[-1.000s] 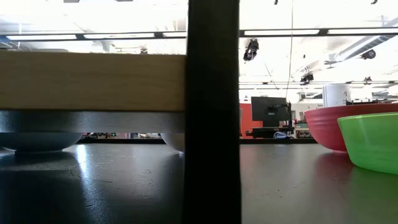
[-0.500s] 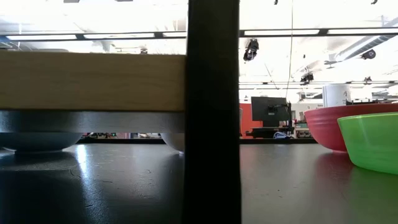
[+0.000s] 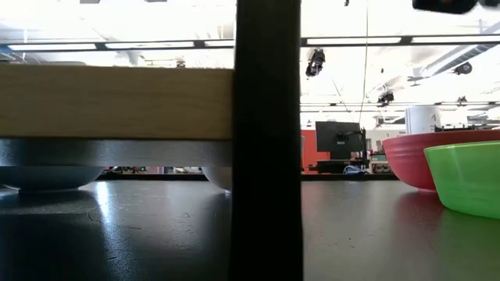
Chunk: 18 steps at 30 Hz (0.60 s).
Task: Place and stack bowls onto a shelf
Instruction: Stack the green bowl on top of the yellow bowl on the shelf
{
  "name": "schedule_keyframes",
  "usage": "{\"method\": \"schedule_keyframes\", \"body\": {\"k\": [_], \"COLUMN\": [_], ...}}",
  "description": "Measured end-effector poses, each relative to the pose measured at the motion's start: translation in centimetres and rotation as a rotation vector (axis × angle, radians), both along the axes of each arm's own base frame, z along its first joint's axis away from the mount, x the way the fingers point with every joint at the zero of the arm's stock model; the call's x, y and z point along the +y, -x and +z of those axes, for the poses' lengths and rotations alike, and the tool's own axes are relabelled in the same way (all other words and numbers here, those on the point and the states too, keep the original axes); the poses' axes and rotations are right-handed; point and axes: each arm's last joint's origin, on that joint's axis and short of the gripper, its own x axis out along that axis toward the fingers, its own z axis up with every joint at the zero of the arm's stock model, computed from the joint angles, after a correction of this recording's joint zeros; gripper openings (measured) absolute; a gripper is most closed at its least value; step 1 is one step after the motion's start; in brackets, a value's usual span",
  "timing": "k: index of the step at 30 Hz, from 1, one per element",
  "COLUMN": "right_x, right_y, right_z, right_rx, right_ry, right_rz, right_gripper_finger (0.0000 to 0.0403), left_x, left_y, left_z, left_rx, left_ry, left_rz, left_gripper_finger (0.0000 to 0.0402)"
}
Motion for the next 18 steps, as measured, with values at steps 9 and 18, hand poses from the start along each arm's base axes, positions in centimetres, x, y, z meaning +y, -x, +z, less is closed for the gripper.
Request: {"method": "schedule_keyframes", "body": {"k": [9, 18], "right_x": [2.7, 3.8], "right_y": [-2.9, -4.7], "right_z": [-4.5, -9.0], "right_rx": [0.087, 0.132], "right_ry": [-0.001, 0.112], "right_rz": [-0.095, -0.16], "right_gripper_finger": [0.0214, 0.0214], "left_x": [0.1, 0.1], "left_y": [-0.1, 0.0], "left_z": [1.6, 1.8], "left_rx": [-0.038, -0.028], "left_ry": [-0.048, -0.068], "left_rz": [-0.093, -0.127], "left_gripper_finger": [0.0166, 0.0166]}}
